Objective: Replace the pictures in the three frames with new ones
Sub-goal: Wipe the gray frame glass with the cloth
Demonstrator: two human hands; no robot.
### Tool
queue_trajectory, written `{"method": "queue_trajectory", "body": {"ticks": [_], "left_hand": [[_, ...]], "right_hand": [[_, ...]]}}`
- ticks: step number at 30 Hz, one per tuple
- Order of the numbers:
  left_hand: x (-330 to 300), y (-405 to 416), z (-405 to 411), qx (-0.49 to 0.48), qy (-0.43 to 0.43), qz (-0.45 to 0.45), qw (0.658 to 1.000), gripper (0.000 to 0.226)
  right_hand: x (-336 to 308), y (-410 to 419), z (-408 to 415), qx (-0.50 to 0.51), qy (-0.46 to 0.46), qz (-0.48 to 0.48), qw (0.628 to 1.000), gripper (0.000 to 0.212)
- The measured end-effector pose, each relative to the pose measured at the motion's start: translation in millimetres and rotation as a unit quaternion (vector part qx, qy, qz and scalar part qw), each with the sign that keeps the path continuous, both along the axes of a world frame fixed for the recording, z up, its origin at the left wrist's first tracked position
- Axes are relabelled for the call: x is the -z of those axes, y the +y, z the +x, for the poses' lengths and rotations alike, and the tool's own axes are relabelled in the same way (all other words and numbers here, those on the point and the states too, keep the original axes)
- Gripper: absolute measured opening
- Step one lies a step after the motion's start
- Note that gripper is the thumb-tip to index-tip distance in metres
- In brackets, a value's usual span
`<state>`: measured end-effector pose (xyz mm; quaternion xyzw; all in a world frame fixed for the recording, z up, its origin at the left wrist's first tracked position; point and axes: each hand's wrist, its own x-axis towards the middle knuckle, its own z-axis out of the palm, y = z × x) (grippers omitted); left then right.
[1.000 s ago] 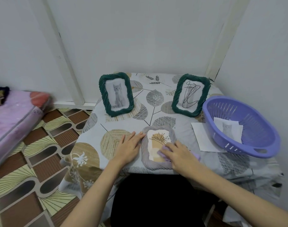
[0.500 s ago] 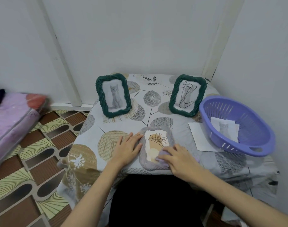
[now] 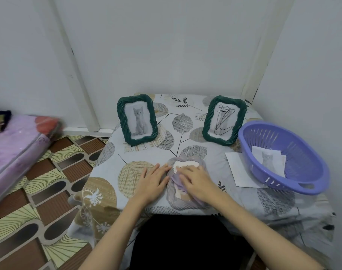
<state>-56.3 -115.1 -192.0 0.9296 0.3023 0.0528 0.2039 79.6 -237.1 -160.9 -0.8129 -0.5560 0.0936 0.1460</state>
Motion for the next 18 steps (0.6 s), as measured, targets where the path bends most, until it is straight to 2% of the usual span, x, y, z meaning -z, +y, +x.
{"method": "queue_trajectory", "body": {"ticks": [3,5,7,9,10,12,14,15,16,18], "left_hand": [[-2,-1,-1,-0.003,-0.003,0.004,1.000,0.049],[-4,-1,-1,-0.002,-0.013,-0.005,1.000,0.044],[-5,2,0,0.002,-0.020,-0.036,0.999,0.043],[-9,1,2,-0.033,-0.095,-0.086,0.991,0.045],[-13,-4,4,-0.078,-0.170,-0.125,0.975,0.044],[-29,-20,10,-0.175,-0.300,-0.232,0.909,0.045],[-43,-33,19,-0.207,-0.333,-0.365,0.844,0.055],[-46,-36,22,-0.204,-0.335,-0.412,0.822,0.060],[-48,-37,24,-0.200,-0.338,-0.435,0.810,0.062],[-53,-34,23,-0.224,-0.345,-0.415,0.811,0.049]], "right_hand": [[-15,-16,16,0.108,-0.056,-0.030,0.992,0.043],[-24,-20,23,0.134,0.029,-0.055,0.989,0.033],[-30,-21,24,0.127,0.145,-0.051,0.980,0.043],[-36,-20,23,0.131,0.205,0.015,0.970,0.024],[-38,-20,21,0.141,0.236,0.065,0.959,0.011],[-40,-17,13,0.166,0.351,0.154,0.909,0.008],[-38,-12,0,0.182,0.489,0.219,0.825,0.012],[-38,-9,-6,0.179,0.526,0.238,0.797,0.016],[-38,-5,-12,0.172,0.540,0.243,0.787,0.019],[-38,-1,-22,0.147,0.554,0.226,0.788,0.021]]}}
